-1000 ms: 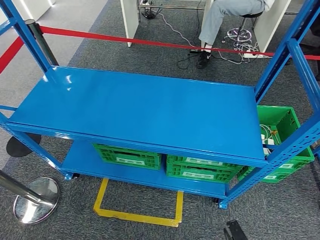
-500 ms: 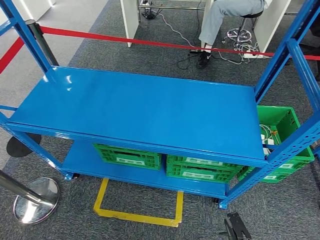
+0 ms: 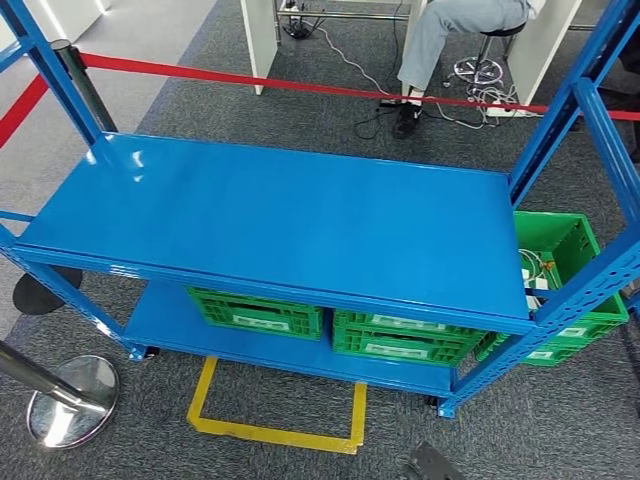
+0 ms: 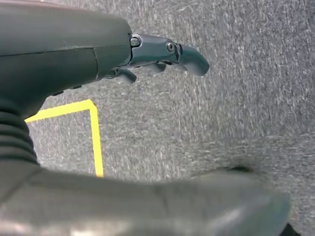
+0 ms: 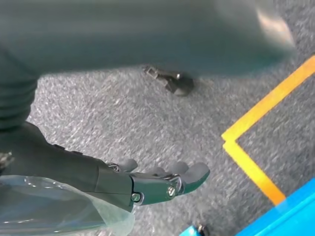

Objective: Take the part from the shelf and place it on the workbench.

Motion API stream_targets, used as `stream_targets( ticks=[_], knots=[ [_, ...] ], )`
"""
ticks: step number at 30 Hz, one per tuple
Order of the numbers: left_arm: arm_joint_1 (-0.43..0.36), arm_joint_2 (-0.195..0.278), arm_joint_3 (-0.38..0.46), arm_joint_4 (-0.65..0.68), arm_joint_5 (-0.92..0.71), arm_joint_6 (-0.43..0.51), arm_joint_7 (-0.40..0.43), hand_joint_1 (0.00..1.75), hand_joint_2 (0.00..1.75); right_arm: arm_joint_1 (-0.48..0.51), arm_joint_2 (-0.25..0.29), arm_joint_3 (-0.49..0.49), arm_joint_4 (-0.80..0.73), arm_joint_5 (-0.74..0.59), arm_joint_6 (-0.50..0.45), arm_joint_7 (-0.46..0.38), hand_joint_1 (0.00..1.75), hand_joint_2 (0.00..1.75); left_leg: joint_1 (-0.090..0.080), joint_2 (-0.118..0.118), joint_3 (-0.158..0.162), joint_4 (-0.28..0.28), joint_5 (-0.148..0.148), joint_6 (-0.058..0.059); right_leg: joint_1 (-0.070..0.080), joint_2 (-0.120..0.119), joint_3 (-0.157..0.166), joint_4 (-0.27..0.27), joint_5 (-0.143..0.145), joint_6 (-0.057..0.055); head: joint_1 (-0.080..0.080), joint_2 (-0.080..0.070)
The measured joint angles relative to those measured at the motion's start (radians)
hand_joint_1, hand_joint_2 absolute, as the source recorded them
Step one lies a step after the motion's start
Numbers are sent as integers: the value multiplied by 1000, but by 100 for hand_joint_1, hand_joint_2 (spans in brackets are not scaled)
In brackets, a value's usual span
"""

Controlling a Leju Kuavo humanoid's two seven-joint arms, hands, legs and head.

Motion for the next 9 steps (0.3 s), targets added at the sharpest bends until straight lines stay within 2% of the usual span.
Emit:
stream_targets(
  ticks=[9],
  knots=[
    [80, -13, 30, -127, 6, 106, 37, 0, 0, -21, -2, 114, -5, -122, -71, -14, 0, 0, 0, 0, 0, 0, -1, 1, 0, 0, 0, 0, 0, 1, 0, 0]
  ],
)
